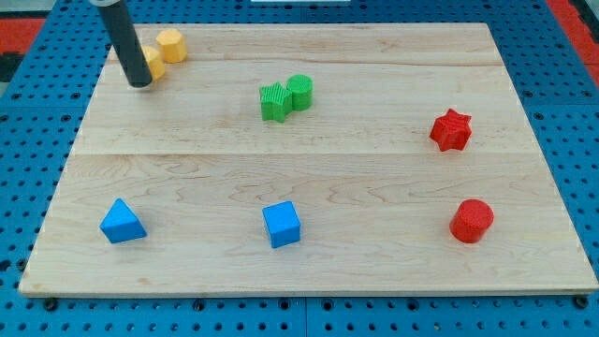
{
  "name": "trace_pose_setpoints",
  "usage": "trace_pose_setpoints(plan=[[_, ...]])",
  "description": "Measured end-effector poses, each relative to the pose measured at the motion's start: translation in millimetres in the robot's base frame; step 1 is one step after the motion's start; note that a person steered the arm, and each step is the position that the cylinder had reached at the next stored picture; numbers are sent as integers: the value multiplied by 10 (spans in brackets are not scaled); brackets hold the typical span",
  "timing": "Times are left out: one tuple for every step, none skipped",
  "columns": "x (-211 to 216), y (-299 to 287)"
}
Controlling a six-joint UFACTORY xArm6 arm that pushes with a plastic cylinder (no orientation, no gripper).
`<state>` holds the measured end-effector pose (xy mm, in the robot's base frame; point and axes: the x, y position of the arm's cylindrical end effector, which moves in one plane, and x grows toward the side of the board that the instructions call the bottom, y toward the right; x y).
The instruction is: Move the green blocks a little bit right
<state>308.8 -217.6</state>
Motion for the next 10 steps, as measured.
trace_pose_setpoints(plan=[[-134, 241], [-134, 595], [-41, 760], [-5, 788], [-6, 895], [12, 971], [304, 977], [576, 980], [589, 1336], [705, 1803]])
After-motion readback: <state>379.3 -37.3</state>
